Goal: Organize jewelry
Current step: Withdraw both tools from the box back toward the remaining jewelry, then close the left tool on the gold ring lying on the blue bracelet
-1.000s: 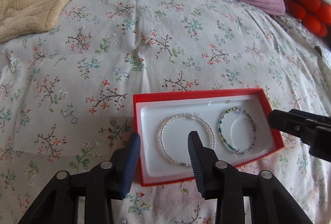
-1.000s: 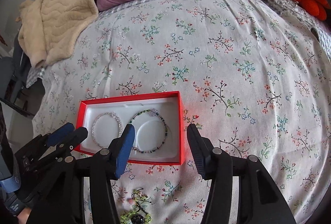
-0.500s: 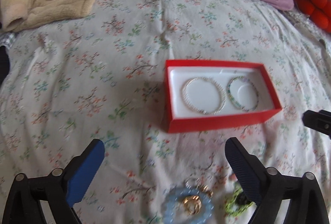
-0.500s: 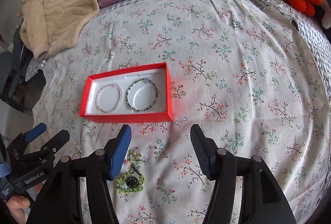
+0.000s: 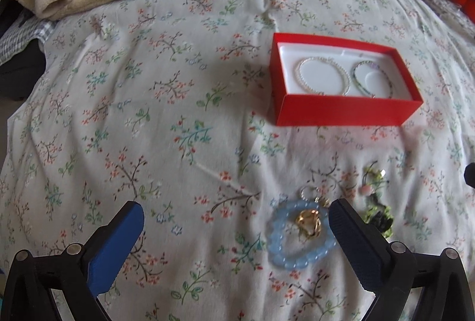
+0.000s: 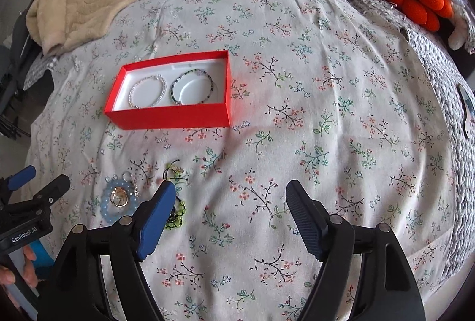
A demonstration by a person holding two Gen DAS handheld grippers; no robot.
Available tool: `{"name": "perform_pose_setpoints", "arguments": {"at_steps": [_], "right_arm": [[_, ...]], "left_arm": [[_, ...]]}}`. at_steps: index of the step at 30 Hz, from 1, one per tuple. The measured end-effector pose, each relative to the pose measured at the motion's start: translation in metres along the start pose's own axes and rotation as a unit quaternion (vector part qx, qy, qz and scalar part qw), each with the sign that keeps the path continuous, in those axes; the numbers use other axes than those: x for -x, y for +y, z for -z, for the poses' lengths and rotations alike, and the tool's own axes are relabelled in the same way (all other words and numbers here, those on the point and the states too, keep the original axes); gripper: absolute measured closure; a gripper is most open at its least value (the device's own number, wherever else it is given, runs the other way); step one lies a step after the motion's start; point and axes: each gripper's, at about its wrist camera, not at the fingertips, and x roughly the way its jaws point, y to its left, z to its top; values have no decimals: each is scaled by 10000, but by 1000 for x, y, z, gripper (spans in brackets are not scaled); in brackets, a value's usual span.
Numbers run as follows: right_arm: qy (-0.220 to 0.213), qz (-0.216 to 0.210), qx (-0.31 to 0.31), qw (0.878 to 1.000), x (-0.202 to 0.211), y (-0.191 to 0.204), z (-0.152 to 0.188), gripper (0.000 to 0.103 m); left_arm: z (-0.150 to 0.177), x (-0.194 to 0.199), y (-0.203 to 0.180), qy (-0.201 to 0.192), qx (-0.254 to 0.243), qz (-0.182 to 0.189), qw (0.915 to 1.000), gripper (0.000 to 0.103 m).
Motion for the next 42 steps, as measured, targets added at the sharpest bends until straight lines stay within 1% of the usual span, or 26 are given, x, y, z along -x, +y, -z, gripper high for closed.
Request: {"name": "perform_pose_setpoints", "arguments": {"at_steps": [6,10,14,17,19,20,22,24,27,29,33,36,38,39,40,42], "right_arm": [[131,-25,234,9996,-23,7,21,17],[346,56,432,9985,-46,7,31,16],[543,-26,454,9975,-65,2,39,15],[621,94,662,9958,-77,0,46,15],[719,138,789,9942,-84,-1,50,15],[740,156,847,9935,-87,-2,52,12],[693,201,964,9927,-90,-3,55,5],[661,190,1007,9925,-93,-5,59,0],[449,188,1100,9927,-96,-6,65,0],[413,226,1168,9920,-98,-4,67,0],[404,342,1221,9911,-98,-1,72,0],[446,403,1238,9905,-99,2,72,0],[570,356,1225,9902,-97,3,66,0],[592,309,1202,9905,-93,6,64,0],[563,232,1168,9913,-89,4,61,0],[473,117,1118,9925,-82,5,55,0]], "left_arm": [[23,-20,3,189,-119,1,9998,1],[35,-44,5,412,-209,-55,9989,1],[42,-54,5,360,-427,-91,9984,1],[49,-62,5,311,-606,-90,9976,1],[52,-63,6,202,-627,19,9978,1],[53,-63,7,126,-626,54,9979,1],[55,-64,8,-19,-660,61,9978,1],[58,-65,11,-61,-595,129,9981,0],[57,-67,14,42,-382,232,9990,0],[56,-68,13,72,-376,215,9990,0],[58,-67,14,60,-499,277,9983,0],[55,-64,10,11,-831,208,9963,0],[56,-56,5,-125,-1053,166,9942,5],[57,-54,2,-155,-1136,179,9932,10],[57,-52,0,-161,-1204,238,9923,15],[57,-49,-3,-143,-1289,440,9906,20]]}}
